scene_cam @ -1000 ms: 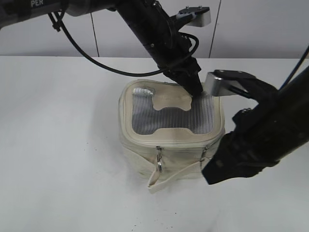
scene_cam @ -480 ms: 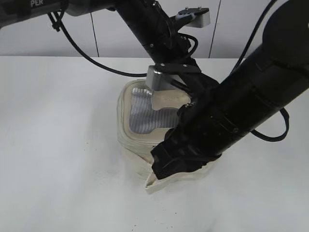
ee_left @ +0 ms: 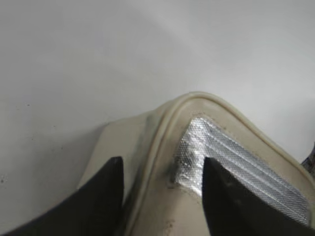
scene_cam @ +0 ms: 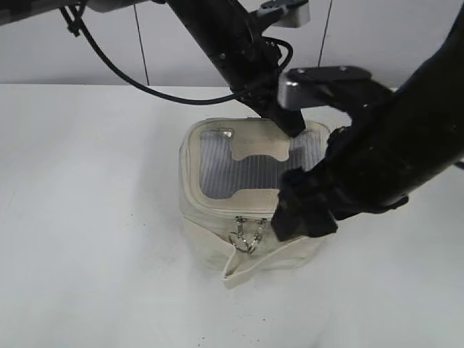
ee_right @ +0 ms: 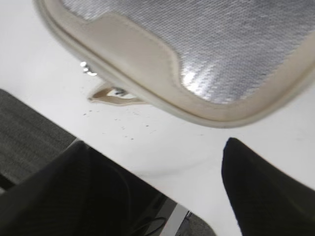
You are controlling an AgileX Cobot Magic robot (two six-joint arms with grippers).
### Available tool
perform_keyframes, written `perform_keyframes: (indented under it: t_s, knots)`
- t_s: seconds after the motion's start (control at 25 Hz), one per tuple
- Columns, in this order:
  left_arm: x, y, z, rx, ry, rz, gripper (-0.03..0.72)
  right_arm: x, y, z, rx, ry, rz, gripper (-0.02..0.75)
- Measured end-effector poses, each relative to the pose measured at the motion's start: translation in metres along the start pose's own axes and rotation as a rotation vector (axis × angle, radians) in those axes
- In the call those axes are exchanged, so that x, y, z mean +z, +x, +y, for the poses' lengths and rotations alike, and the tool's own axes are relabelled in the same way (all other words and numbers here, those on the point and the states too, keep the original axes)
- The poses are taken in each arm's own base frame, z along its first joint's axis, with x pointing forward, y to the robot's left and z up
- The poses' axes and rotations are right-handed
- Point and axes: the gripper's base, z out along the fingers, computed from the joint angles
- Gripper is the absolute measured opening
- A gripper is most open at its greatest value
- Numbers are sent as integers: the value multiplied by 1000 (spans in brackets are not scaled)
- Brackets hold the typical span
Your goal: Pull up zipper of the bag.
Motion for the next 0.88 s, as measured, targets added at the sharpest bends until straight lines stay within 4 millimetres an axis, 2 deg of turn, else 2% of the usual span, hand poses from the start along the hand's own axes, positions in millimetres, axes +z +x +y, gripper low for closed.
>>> perform_keyframes:
  t_s: [0.08,0.2,0.48,0.68,0.8,0.88]
  knots:
    - [-13,-2,-3,-12,-17,-13,429,-12,-1,-11,14,52,-35,650]
    - [-38,-3,-4,-33,-98,-21,452,-30,0,-34,64,114,-60,650]
    - [-124,11,14,-214,-480,-40,459,-69,9,-87,196,270,-95,630]
    - [-204,39,33,-436,-725,-149,458,-88,23,-102,244,336,-68,619]
    - [-248,68,32,-530,-799,-191,458,-100,32,-101,244,371,-62,607]
    - [-270,94,26,-593,-831,-195,458,-108,38,-99,243,392,-59,603]
